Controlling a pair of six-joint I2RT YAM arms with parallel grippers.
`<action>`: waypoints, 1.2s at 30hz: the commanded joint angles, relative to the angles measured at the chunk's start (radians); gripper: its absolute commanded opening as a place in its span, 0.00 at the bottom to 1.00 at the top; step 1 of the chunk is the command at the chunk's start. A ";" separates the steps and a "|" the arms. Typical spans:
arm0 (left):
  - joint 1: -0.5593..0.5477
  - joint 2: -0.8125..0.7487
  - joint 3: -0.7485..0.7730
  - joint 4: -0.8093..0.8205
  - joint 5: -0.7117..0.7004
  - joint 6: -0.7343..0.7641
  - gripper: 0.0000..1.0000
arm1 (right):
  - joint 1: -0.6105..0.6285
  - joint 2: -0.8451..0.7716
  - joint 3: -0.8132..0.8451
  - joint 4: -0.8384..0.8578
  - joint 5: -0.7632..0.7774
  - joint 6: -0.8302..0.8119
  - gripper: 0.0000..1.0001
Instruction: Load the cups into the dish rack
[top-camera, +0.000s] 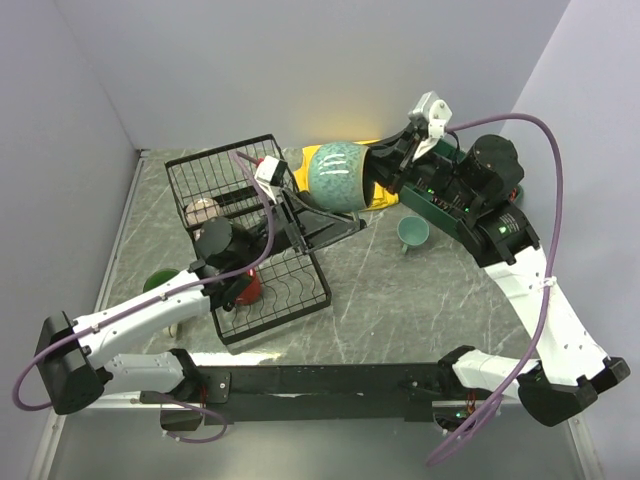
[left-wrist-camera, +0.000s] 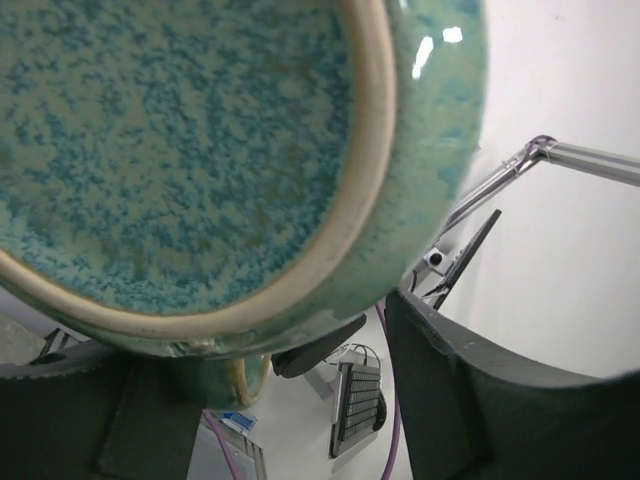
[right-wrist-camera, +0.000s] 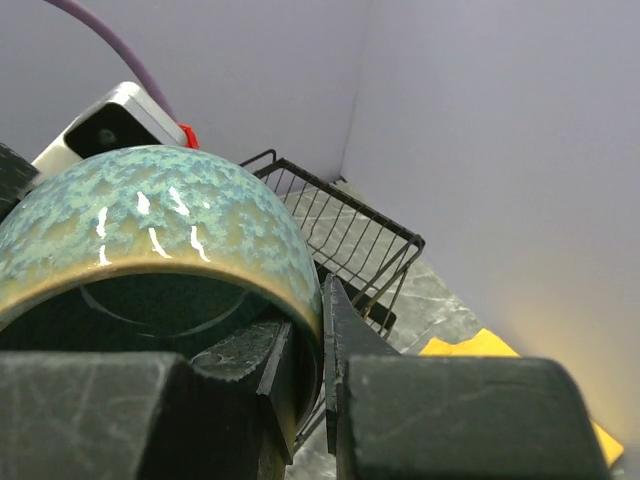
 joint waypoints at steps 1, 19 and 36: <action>0.001 -0.014 0.056 0.050 -0.005 -0.006 0.65 | 0.009 -0.043 -0.005 0.132 0.001 -0.025 0.00; 0.044 -0.238 -0.206 0.002 -0.139 0.017 0.01 | -0.025 -0.210 -0.281 0.096 -0.091 -0.073 0.90; 0.042 -0.393 -0.297 -0.932 -0.537 0.399 0.01 | -0.243 -0.581 -0.709 0.035 0.160 -0.148 1.00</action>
